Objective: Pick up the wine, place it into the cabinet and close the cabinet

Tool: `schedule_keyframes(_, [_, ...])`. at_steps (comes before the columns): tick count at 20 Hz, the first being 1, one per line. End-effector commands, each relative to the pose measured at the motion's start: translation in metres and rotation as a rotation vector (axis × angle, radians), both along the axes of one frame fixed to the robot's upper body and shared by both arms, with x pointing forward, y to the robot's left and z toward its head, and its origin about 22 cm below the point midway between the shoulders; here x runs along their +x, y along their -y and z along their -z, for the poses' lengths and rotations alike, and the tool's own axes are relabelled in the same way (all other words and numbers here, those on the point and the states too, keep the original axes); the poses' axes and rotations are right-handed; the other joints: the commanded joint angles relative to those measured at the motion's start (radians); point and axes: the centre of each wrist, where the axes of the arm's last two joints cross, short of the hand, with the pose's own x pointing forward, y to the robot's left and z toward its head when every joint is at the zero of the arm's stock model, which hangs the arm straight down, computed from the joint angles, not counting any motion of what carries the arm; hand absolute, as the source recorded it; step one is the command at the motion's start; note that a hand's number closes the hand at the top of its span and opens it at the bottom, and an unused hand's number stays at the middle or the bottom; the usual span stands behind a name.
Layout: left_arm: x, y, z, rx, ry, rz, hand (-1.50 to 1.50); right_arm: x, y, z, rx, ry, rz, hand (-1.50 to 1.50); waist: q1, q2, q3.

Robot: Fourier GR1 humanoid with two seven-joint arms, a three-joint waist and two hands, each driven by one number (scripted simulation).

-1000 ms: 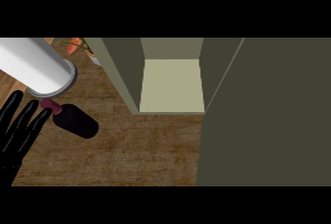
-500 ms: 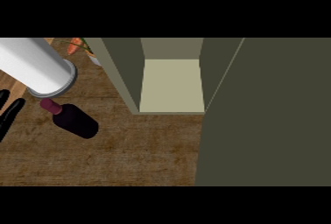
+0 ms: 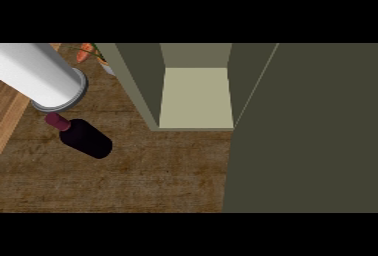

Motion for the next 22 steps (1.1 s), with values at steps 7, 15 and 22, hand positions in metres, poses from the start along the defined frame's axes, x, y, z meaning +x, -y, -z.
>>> schedule_keyframes(7, [0.02, -0.038, 0.026, 0.002, -0.088, -0.021, -1.5, -0.03, 0.012, -0.016, 0.017, 0.03, -0.032, -1.5, -0.005, 0.0, 0.0])
schedule_keyframes(15, [0.042, -0.06, 0.047, 0.018, -0.181, -0.001, -1.5, -0.019, 0.007, -0.019, 0.018, 0.029, -0.032, -1.5, -0.002, 0.001, 0.0])
schedule_keyframes(22, [0.053, -0.044, 0.104, 0.004, -0.178, 0.0, -1.5, 0.0, -0.003, -0.019, 0.018, 0.009, -0.035, -1.5, 0.0, 0.002, 0.0])
